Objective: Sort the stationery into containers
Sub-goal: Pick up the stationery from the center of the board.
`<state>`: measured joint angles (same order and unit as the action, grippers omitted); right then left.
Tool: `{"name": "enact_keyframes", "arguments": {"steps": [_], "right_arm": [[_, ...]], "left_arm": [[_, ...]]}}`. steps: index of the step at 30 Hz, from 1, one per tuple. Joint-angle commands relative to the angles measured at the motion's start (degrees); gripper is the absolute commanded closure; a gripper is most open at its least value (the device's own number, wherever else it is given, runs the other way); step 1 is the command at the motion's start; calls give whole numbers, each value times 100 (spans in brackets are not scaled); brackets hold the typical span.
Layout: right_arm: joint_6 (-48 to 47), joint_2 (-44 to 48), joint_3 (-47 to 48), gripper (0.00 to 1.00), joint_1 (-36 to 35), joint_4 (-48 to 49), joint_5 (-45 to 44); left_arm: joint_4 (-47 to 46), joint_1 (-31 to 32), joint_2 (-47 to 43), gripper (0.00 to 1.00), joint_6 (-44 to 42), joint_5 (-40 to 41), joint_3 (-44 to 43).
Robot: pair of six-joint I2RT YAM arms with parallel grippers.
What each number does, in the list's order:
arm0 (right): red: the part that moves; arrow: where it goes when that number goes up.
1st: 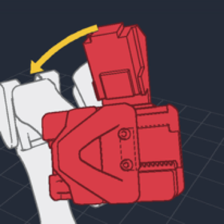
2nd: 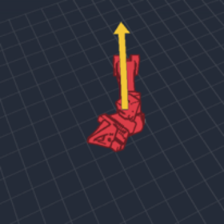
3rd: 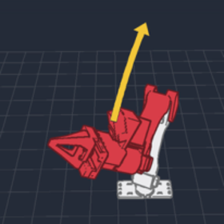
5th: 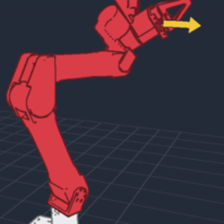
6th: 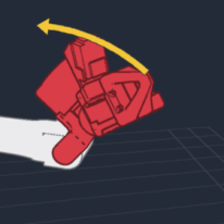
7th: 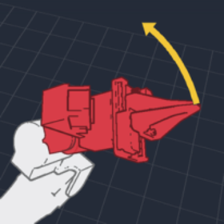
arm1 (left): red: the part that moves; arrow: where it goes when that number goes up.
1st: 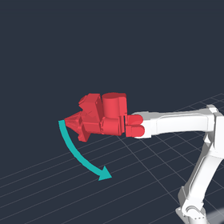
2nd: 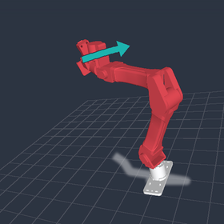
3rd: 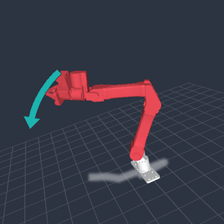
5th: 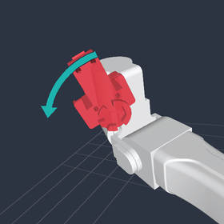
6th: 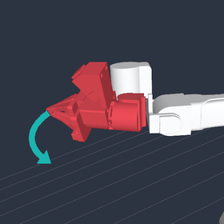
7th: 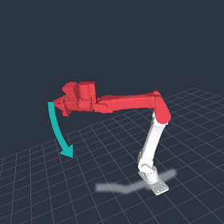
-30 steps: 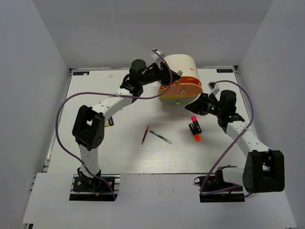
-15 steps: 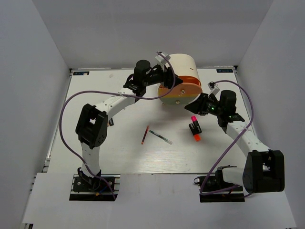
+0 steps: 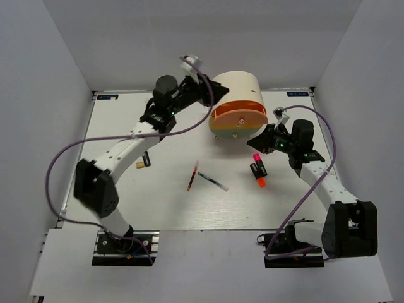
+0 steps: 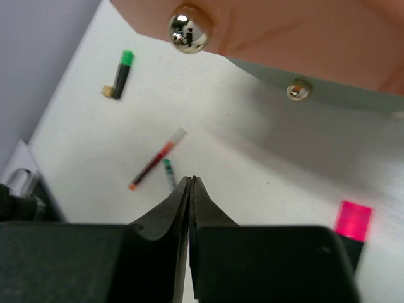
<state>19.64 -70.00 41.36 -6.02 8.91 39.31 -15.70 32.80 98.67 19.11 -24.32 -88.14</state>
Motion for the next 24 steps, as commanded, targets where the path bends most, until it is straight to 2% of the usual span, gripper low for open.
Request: {"name": "enact_keyframes", "arguments": {"steps": [1, 3, 4, 5, 6, 7, 8, 9, 10, 12, 13, 15, 16, 18, 22, 24], "right_arm": [[-1230, 232, 222, 99, -22, -81, 130], [-1758, 311, 232, 99, -40, -319, -89], [-2162, 329, 232, 94, -48, -372, -142], [-2375, 337, 258, 87, -48, -546, -178], [-2786, 338, 258, 70, -48, -713, -204], [-3129, 346, 293, 63, -40, -793, -196], [-3272, 346, 302, 56, -57, -881, -187], [-3508, 372, 311, 47, -48, -1082, -187], [-3606, 399, 311, 30, -57, -1136, -152], [-3940, 364, 389, 12, -48, -1425, -21], [-4011, 347, 425, 10, -66, -1470, 76], [-4196, 303, 460, 10, -92, -1637, 147], [-4231, 311, 478, 10, -101, -1655, 173], [-4310, 311, 469, 10, -145, -1717, 165], [-4381, 381, 381, 10, -162, -1717, 68], [-4381, 469, 320, 10, -171, -1708, 59]], "left_arm": [[636, -72, -1260, 48, 364, 1284, 927], [1067, -124, -2095, 64, 758, 1953, 1751], [1296, -124, -2376, 67, 917, 2575, 2017], [1742, -124, -2640, 69, 1058, 2842, 2263], [2025, -177, -3139, 70, 1460, 3167, 2692], [2315, -177, -3379, 70, 1742, 3709, 2897], [2953, -177, -3590, 69, 2067, 3993, 3073], [3290, -229, -3792, 62, 2435, 4240, 3405], [3624, -282, -4133, 54, 3205, 4642, 3548], [4448, -283, -4417, 39, 3974, 5014, 3951], [4619, -352, -4531, 35, 4621, 5094, 4067], [5066, -414, -4690, 32, 5222, 5226, 4295], [5225, -484, -4691, 24, 5756, 5340, 4296], [5716, -573, -4438, 13, 6217, 5481, 4235], [5868, -994, -3534, 11, 6500, 5377, 3849], [6069, -1266, -3041, 16, 6728, 5123, 3489]]}}
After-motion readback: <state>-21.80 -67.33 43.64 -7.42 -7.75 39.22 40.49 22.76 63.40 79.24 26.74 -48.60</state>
